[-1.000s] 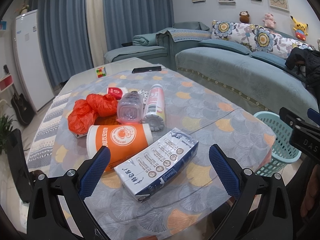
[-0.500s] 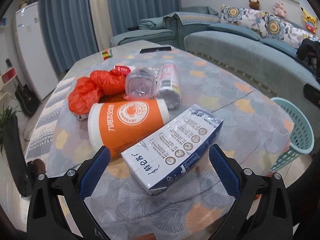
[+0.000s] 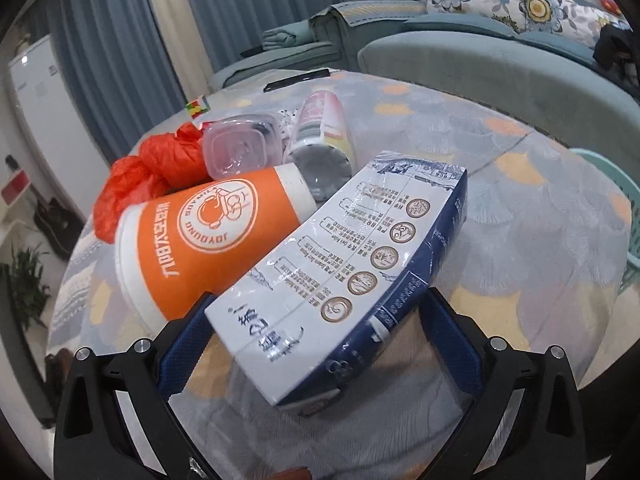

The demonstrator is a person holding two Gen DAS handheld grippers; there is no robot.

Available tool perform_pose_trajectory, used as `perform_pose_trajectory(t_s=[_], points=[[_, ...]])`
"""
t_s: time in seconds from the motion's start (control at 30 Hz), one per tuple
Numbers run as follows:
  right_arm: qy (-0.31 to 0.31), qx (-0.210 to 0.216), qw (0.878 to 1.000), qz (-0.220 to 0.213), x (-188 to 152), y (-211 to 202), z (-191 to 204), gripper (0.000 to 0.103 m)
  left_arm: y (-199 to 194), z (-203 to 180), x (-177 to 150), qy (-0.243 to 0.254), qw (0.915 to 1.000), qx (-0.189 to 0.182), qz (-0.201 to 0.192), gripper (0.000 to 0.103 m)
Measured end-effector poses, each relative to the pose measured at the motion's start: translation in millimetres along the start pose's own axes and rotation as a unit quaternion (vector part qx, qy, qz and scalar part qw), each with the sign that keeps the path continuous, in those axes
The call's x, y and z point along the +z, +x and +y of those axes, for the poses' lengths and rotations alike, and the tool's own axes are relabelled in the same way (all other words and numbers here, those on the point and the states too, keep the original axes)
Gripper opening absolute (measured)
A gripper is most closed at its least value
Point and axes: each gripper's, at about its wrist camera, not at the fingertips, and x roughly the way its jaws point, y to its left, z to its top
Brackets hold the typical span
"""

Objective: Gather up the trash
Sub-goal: 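Grasp the white-blue milk carton with the left gripper while the right gripper grasps the pink-white bottle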

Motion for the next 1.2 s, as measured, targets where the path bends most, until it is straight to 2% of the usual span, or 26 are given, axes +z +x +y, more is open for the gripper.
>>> perform_pose_trajectory(t_s=[0.1,0.17,0.27,0.4,0.53,0.7,0.8,0.97,1.03,1.2], points=[[-0.003,-0.003,1.0,0.001,-1,1,1,0.095,0,4,4,-0.006,0.9998,-0.012,0.011,0.096],[-0.005,-0.005,1.0,0.002,-2,2,2,0.095,0,9,4,-0.018,0.999,-0.035,0.02,0.093],[-0.009,-0.004,1.0,0.002,-1,3,3,0.095,0,14,2,-0.044,0.9952,-0.081,0.032,0.079],[-0.016,0.003,1.0,-0.003,3,5,10,0.095,-5,12,-4,-0.045,0.994,-0.096,0.027,0.068],[-0.05,0.031,0.998,-0.029,14,6,26,0.095,-18,18,-8,-0.07,0.9893,-0.127,0.019,0.065],[-0.087,0.066,0.994,-0.03,31,14,47,0.095,-43,35,-3,-0.1,0.9841,-0.145,-0.017,0.064],[-0.079,0.077,0.994,-0.028,49,25,57,0.095,-61,47,3,-0.117,0.9814,-0.146,-0.044,0.063],[-0.065,0.1,0.993,-0.013,70,53,81,0.095,-91,81,18,-0.148,0.977,-0.114,-0.103,0.057],[-0.053,0.117,0.992,0.005,72,69,91,0.095,-99,98,23,-0.169,0.9737,-0.102,-0.114,0.056],[-0.033,0.155,0.986,0.047,63,107,124,0.095,-97,138,26,-0.223,0.9646,-0.086,-0.111,0.056]])
